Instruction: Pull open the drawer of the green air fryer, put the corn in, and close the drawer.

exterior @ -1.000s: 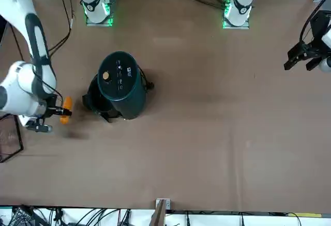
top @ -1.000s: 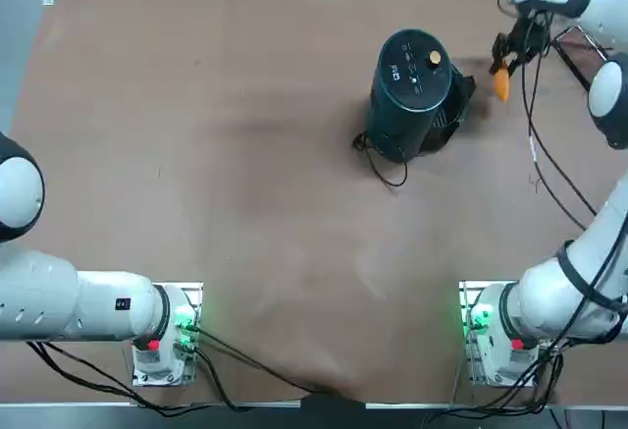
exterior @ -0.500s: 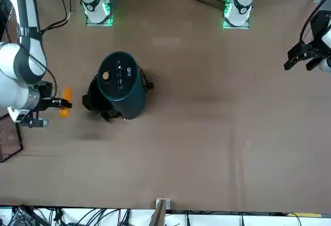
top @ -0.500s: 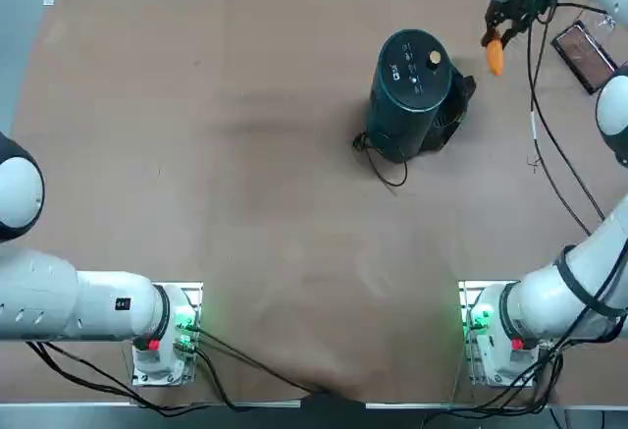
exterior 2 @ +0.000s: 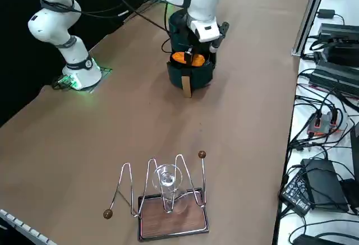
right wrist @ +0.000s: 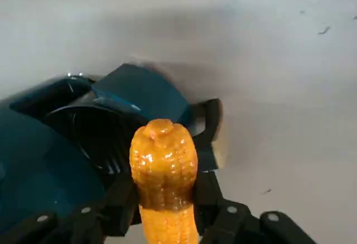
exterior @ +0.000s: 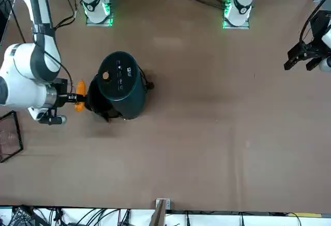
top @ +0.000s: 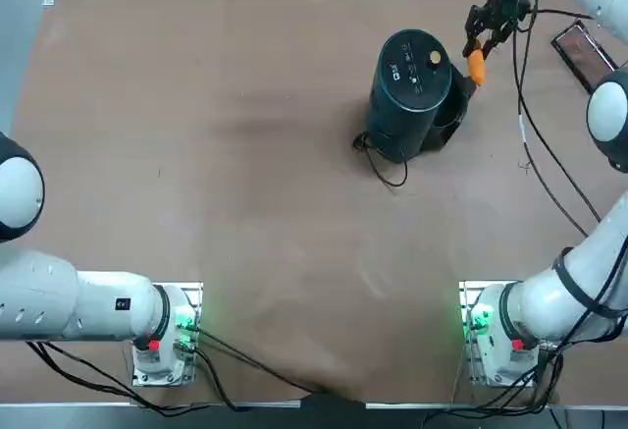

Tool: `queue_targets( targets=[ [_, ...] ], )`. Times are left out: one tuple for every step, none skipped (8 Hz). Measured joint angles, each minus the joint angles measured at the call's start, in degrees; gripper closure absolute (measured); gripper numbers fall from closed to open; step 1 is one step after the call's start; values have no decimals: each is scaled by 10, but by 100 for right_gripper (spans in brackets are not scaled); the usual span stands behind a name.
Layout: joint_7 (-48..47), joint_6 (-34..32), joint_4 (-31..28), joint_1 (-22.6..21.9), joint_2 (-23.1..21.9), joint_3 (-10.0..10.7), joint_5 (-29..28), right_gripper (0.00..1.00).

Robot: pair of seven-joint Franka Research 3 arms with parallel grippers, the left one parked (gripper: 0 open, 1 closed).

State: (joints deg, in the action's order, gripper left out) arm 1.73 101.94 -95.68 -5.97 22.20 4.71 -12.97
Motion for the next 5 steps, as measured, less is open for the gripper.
queue_targets(
  targets=[
    [0,0,-5,-7,0,0,-3,44],
    [0,0,-13,-15,1,0,-8,44],
    [0,0,-18,-20,4,0,-15,44],
    [0,0,-19,-22,7,0,-19,44],
    [0,1,-20,-25,11,0,-21,44]
  ],
)
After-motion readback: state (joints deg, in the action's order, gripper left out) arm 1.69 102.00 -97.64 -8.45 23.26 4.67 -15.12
